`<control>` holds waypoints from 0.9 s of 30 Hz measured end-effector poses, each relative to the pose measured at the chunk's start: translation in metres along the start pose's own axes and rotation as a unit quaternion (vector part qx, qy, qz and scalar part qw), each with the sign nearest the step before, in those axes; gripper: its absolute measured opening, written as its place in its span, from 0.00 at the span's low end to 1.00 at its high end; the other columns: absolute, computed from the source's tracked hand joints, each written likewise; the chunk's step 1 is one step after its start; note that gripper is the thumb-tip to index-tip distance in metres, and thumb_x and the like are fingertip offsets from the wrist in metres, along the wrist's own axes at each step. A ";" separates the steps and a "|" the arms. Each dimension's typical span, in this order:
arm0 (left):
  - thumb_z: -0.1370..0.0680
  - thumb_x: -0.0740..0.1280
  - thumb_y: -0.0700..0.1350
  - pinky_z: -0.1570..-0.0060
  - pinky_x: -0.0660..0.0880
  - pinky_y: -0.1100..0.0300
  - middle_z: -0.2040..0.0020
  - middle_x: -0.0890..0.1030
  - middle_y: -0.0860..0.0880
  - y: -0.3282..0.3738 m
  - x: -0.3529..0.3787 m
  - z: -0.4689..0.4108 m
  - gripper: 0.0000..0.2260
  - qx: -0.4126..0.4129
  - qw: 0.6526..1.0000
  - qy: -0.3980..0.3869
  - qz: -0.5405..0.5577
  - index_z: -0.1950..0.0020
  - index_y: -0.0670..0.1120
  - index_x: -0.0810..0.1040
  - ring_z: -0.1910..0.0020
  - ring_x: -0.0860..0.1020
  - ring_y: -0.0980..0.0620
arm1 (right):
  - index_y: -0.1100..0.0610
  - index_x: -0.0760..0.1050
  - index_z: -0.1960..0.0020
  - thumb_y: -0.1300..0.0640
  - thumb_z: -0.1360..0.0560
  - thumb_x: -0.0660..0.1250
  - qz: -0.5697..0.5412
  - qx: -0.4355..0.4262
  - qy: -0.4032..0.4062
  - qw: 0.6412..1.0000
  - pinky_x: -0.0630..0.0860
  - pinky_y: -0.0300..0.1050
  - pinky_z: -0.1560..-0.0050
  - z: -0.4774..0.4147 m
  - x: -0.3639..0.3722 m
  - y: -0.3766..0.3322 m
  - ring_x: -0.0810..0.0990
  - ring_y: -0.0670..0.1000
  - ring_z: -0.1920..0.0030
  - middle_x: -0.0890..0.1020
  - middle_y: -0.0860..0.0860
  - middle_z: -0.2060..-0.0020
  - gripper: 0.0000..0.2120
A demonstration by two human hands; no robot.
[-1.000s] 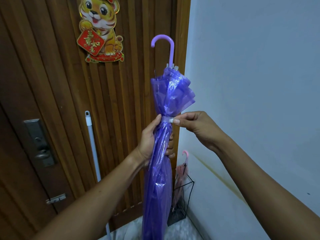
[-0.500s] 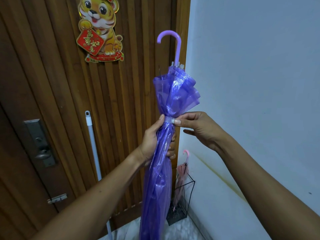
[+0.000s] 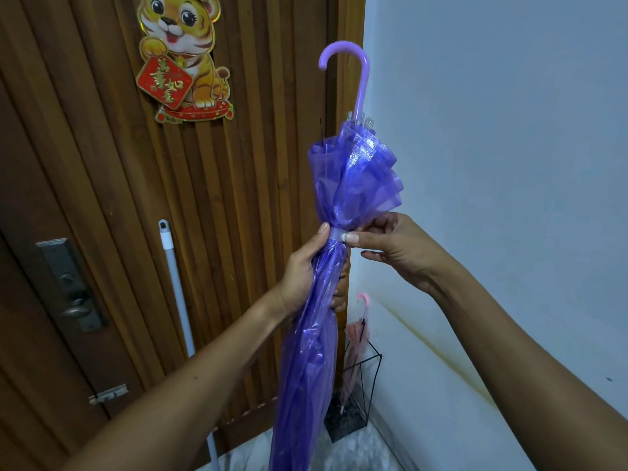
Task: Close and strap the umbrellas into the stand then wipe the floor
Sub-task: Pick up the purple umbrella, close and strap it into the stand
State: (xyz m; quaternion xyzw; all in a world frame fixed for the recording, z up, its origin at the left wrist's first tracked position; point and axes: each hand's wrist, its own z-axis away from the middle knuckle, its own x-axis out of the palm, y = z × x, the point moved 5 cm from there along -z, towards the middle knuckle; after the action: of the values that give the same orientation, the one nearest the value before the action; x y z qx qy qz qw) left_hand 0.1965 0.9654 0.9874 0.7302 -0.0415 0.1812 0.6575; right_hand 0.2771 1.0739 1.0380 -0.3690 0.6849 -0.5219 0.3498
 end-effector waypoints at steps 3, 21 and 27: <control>0.28 0.58 0.70 0.76 0.66 0.62 0.77 0.69 0.45 0.002 0.006 -0.005 0.29 0.002 1.000 0.012 -0.008 0.64 0.42 0.67 0.82 0.69 0.51 | 0.56 0.77 0.54 0.57 0.33 0.78 -0.003 -0.019 0.010 1.000 0.71 0.46 0.49 0.001 -0.004 -0.001 0.77 0.49 0.54 0.81 0.47 0.63 0.12; 0.23 0.57 0.64 0.66 0.76 0.55 0.67 0.77 0.38 -0.026 0.011 -0.057 0.28 0.037 0.990 0.067 -0.116 0.60 0.39 0.79 0.71 0.77 0.45 | 0.49 0.77 0.42 0.49 0.34 0.75 0.047 -0.028 -0.029 0.998 0.76 0.47 0.47 -0.012 -0.064 0.009 0.82 0.44 0.48 0.84 0.43 0.49 0.21; 0.22 0.67 0.55 0.53 0.74 0.59 0.53 0.81 0.48 -0.032 -0.013 -0.089 0.17 0.108 0.950 0.150 -0.251 0.44 0.41 0.76 0.54 0.80 0.51 | 0.57 0.78 0.45 0.52 0.29 0.78 0.067 -0.032 0.035 0.997 0.76 0.42 0.61 -0.033 -0.095 0.036 0.80 0.46 0.61 0.84 0.49 0.57 0.16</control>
State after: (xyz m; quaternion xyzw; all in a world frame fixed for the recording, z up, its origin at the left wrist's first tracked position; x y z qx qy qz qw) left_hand 0.1749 1.0539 0.9595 0.7477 0.2625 0.1211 0.5978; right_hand 0.2896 1.1780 1.0183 -0.3151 0.7359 -0.4878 0.3481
